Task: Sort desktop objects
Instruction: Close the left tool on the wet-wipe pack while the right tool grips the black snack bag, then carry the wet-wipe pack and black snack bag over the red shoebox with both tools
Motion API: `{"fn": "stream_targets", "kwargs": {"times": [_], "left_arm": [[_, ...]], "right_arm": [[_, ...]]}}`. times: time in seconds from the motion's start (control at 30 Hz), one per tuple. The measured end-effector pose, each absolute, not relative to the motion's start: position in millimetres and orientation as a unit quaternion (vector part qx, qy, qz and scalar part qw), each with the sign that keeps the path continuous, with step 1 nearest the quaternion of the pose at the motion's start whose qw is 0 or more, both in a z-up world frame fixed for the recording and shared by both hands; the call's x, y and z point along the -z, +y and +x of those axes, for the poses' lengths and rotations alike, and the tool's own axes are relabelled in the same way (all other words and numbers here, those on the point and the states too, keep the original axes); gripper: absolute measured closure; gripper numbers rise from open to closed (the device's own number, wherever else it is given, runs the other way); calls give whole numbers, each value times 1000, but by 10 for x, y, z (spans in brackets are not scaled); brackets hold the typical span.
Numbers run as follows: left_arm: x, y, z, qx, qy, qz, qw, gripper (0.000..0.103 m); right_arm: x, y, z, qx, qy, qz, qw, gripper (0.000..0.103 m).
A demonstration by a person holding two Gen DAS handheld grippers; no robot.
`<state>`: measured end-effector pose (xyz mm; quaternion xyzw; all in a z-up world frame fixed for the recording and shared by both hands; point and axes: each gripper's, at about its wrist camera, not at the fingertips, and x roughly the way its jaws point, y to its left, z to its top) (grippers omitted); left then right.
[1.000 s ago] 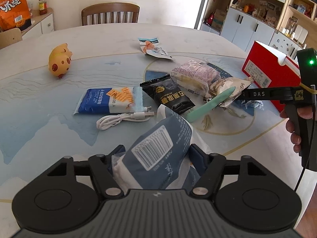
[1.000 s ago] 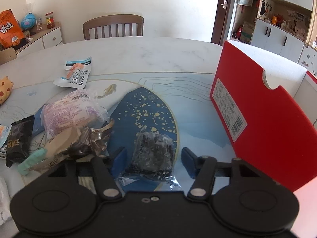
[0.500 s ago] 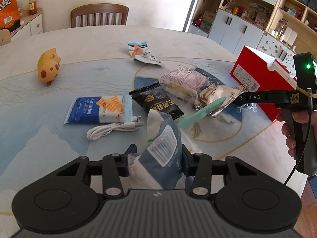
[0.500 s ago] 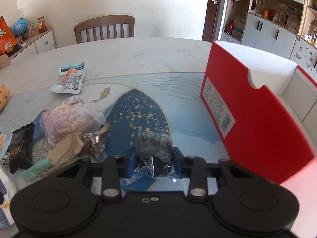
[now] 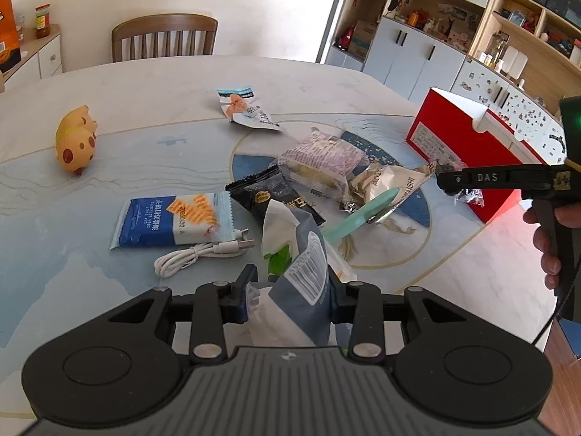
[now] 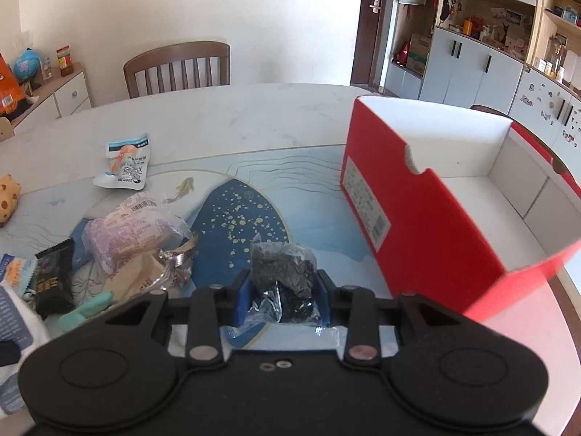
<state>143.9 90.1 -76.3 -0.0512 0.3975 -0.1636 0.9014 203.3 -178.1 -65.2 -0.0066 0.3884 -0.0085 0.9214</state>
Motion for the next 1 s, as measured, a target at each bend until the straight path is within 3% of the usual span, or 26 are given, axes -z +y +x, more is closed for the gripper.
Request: {"fn": "stream_targets", "kwargs": {"times": [0.53, 1.0], "left_arm": [[405, 772, 1365, 198, 370, -47, 907, 69], [-41, 169, 1421, 211, 336, -35, 917, 69]], "right_arm": [[180, -1842, 1657, 0, 364, 10, 931, 68], [-89, -2296, 1491, -24, 350, 5, 936, 68]]}}
